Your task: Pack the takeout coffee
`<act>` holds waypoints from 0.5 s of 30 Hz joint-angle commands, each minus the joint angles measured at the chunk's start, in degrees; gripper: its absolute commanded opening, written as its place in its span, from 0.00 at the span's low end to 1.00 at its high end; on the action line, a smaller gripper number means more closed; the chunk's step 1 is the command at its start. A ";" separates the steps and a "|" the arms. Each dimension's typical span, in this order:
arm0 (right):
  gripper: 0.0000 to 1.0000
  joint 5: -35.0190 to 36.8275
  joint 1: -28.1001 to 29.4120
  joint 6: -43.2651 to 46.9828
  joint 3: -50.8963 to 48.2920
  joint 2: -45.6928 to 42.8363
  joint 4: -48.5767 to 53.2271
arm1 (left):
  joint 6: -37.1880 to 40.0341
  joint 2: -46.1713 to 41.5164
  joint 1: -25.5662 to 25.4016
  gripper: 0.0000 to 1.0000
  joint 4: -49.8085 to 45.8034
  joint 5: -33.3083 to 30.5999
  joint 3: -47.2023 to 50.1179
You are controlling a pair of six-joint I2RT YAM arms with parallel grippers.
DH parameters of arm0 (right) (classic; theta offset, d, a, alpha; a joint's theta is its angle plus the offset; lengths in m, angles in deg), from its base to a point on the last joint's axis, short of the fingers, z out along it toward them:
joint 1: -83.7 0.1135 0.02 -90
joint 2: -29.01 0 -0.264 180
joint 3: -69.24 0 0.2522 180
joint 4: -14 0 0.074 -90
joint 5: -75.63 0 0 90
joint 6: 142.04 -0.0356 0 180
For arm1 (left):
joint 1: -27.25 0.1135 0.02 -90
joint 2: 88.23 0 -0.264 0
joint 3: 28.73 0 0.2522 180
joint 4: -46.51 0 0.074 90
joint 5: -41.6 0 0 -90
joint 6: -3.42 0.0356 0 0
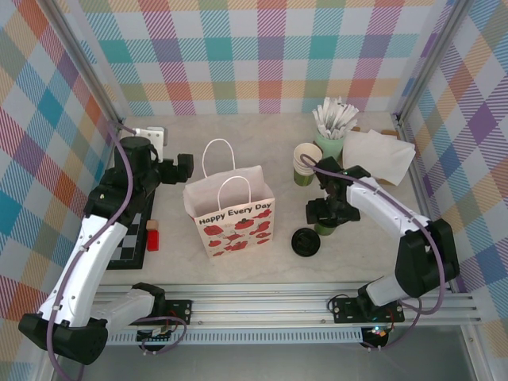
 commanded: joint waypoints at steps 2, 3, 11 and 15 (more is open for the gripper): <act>1.00 -0.25 0.12 -0.03 3.71 1.23 6.12 | -1.00 -0.88 0.52 1.00 -0.97 0.66 0.33; 1.00 -0.47 0.14 -0.02 4.09 1.57 6.60 | -1.05 -0.95 0.52 1.00 -0.98 0.61 0.38; 1.00 -1.44 0.03 0.19 5.49 3.55 6.63 | -1.28 -1.05 0.51 1.00 -0.80 0.30 0.83; 1.00 -1.23 0.03 0.17 5.53 4.02 5.83 | -1.41 -1.34 0.52 1.00 -0.51 0.20 1.17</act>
